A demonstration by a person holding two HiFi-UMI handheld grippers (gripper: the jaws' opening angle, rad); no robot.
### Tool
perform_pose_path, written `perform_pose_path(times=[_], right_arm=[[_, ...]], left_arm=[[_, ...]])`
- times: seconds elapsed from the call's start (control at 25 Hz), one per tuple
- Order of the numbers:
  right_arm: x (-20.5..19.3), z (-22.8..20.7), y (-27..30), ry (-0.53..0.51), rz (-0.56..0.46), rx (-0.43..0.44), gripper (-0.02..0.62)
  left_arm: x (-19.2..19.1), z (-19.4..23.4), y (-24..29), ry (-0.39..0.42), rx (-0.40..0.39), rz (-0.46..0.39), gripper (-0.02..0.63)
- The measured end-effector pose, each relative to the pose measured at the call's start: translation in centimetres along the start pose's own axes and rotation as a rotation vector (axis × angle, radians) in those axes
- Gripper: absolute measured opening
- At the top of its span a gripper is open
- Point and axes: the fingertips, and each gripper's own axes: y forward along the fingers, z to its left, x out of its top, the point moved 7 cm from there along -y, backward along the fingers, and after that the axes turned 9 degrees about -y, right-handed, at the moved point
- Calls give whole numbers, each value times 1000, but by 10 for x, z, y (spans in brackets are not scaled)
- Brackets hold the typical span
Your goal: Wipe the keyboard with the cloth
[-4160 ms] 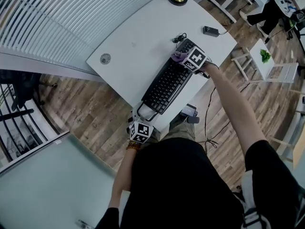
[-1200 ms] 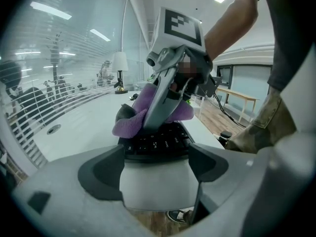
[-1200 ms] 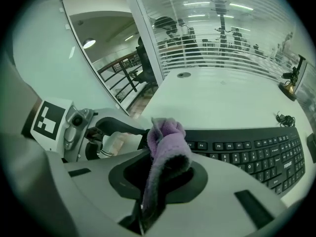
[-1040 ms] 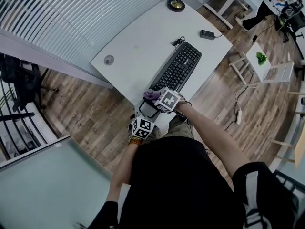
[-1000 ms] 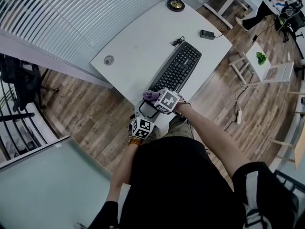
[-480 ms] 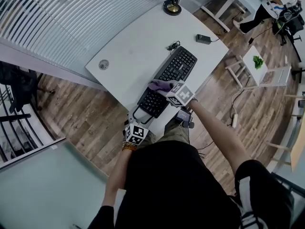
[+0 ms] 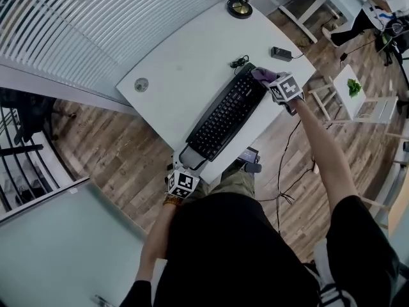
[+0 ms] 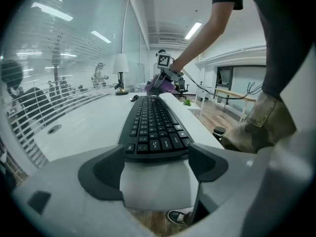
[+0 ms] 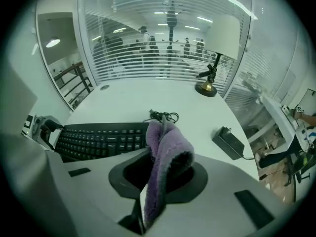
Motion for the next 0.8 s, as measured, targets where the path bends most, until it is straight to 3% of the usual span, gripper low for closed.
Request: perform_pose_path(times=[0.16,0.44,0.8], right_arm=[[-3,-29,22,30,60,-2,54],[-4,-29,47,161,83,77,55],[1,-2,52,53,89,106,54]], left_arm=[[2,1,2,4,2,4,400],[1,2,1,9,-9,5,400],[2,5,0,32,-19,23,399]])
